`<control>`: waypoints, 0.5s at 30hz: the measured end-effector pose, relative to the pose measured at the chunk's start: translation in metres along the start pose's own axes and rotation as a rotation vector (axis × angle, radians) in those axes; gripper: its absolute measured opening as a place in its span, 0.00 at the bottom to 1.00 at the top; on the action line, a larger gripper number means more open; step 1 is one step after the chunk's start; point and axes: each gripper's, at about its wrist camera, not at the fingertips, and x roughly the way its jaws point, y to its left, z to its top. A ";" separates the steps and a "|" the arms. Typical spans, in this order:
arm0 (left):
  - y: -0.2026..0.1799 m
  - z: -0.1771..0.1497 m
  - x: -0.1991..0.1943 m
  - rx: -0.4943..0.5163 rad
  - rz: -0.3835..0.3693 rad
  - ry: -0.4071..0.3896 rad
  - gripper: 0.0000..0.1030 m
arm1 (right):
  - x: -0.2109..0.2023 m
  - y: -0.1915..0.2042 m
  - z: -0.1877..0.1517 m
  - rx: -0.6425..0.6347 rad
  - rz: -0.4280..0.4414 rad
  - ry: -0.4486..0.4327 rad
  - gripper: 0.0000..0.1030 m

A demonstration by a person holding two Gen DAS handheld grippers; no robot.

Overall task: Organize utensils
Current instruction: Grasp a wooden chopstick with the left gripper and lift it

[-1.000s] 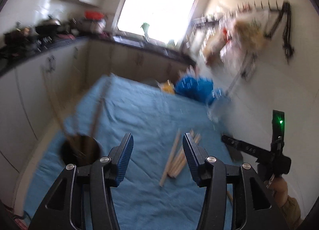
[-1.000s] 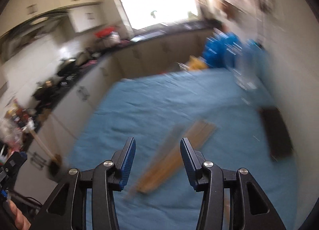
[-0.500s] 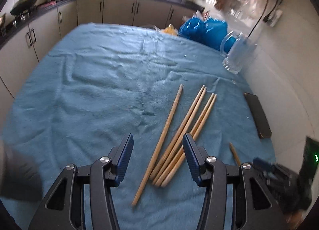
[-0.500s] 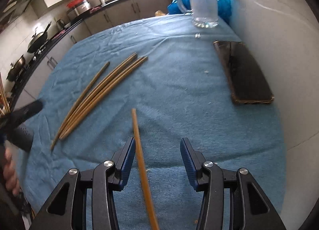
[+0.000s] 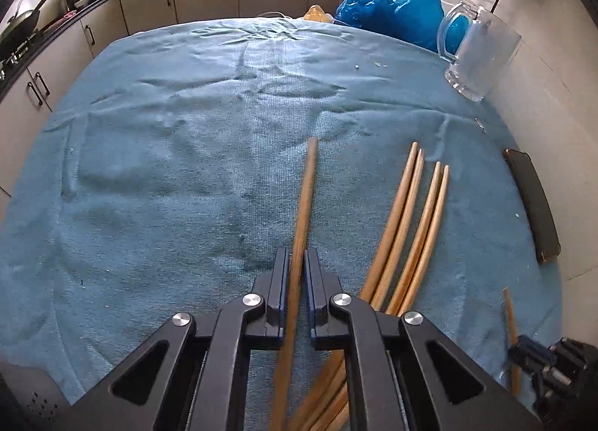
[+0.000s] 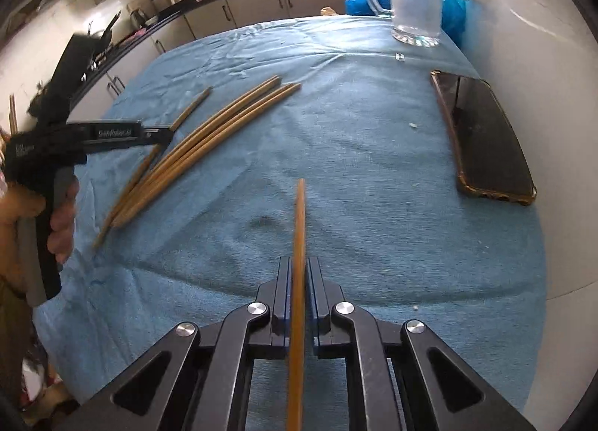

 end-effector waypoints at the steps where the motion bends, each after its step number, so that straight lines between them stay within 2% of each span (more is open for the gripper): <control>1: 0.001 -0.001 -0.001 0.000 0.003 -0.002 0.07 | -0.001 -0.004 0.000 0.018 0.006 -0.003 0.07; 8: 0.026 -0.018 -0.018 -0.082 -0.030 0.013 0.06 | -0.011 -0.017 0.002 0.061 0.004 -0.025 0.07; 15: 0.061 -0.072 -0.053 -0.148 -0.075 0.055 0.06 | 0.000 -0.005 -0.004 0.063 0.015 0.025 0.07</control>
